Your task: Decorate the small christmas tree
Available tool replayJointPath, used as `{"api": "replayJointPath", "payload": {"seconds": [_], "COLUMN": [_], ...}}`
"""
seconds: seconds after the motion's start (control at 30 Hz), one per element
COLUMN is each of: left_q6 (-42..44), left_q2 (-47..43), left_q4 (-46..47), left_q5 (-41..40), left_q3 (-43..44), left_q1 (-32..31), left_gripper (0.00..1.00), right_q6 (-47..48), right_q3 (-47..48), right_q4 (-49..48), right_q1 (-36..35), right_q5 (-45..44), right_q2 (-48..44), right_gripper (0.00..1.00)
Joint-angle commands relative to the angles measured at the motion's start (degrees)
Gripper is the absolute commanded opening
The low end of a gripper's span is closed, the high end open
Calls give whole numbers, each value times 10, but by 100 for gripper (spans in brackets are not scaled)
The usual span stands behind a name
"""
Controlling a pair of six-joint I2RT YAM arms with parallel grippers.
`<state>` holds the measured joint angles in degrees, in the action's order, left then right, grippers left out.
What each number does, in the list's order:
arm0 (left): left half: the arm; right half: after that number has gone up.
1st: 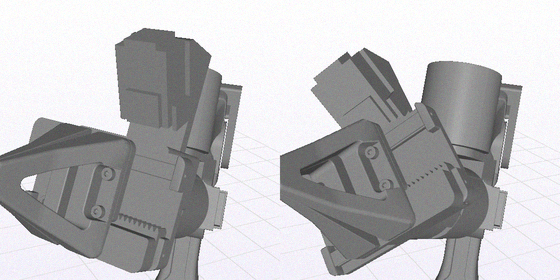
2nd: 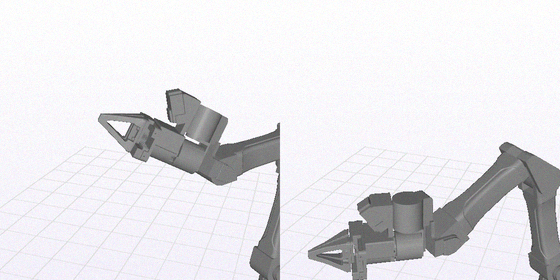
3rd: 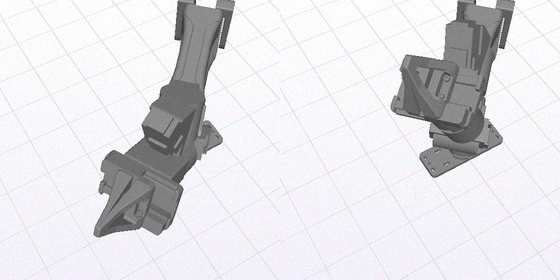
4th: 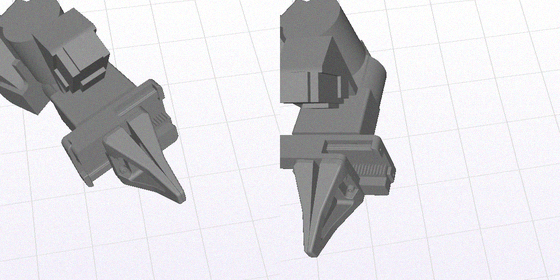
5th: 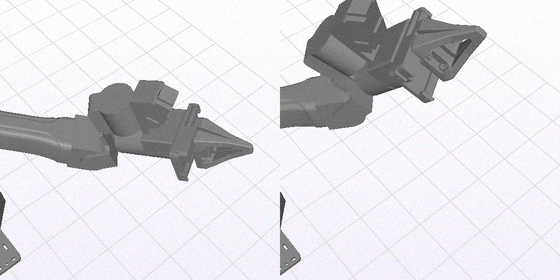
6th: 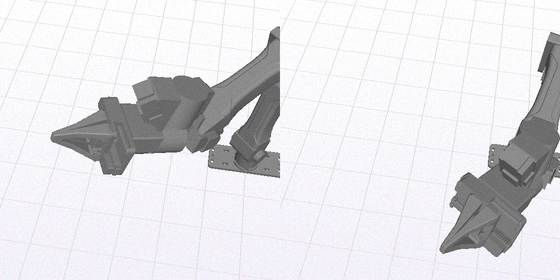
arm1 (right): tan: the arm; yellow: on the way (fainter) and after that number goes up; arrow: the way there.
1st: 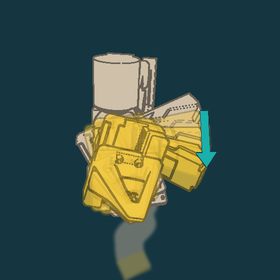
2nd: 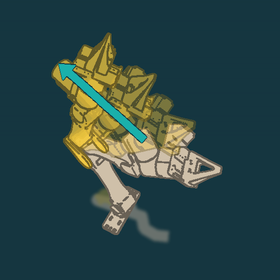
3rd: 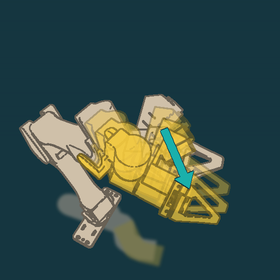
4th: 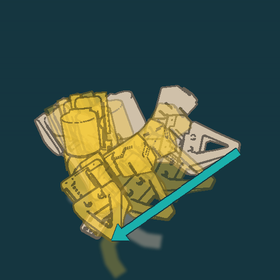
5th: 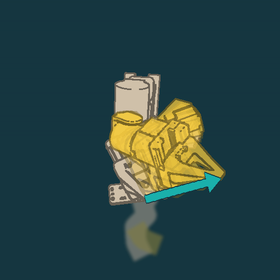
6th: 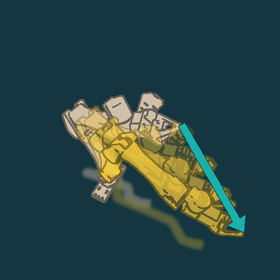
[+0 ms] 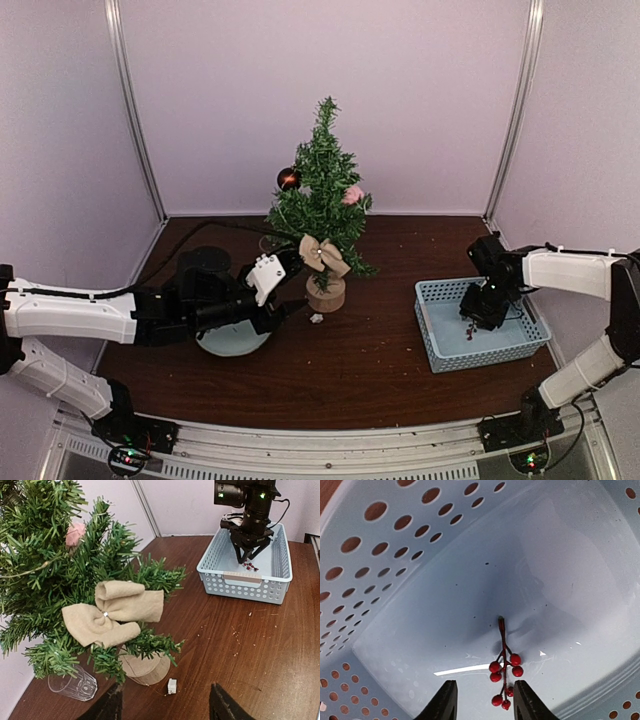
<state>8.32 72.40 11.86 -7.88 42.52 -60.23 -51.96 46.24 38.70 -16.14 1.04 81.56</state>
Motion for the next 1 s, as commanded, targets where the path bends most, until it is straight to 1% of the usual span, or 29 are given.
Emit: {"api": "replayJointPath", "payload": {"seconds": [0.0, 0.07, 0.17, 0.37, 0.53, 0.67, 0.7, 0.77, 0.8, 0.97], "left_q6": [-9, -11, -10, -5, -6, -8, -7, -5, -5, 22], "left_q2": [-4, 0, 8, 8, 8, 2, -1, -9, -15, -34], "left_q4": [13, 17, 19, 18, 16, 15, 14, 12, 11, -3], "left_q5": [-6, -6, -1, -2, -4, -8, -8, -1, 4, 29], "left_q3": [4, 4, 6, 10, 8, 6, 5, 4, 3, 11], "left_q1": [-3, -3, -3, -3, -3, -3, -3, -3, -3, -4], "left_gripper": [59, 59, 59, 59, 59, 59, 59, 59, 59, 59], "right_q6": [-19, -9, 8, 45, 58, 62, 61, 61, 60, 59], "right_q3": [14, 12, 17, 30, 35, 43, 46, 53, 56, 88], "right_q4": [32, 26, 24, 18, -10, -13, -15, -16, -16, -6], "right_q1": [5, 10, 26, 32, 32, 33, 33, 33, 33, 32], "right_q5": [-35, -39, -24, -32, -25, -18, -13, -5, 4, 45], "right_q2": [-34, -37, -15, 28, 65, 85, 83, 70, 61, -13], "right_gripper": [40, 41, 40, 34, 27, 16, 10, 1, 0, 0]}}
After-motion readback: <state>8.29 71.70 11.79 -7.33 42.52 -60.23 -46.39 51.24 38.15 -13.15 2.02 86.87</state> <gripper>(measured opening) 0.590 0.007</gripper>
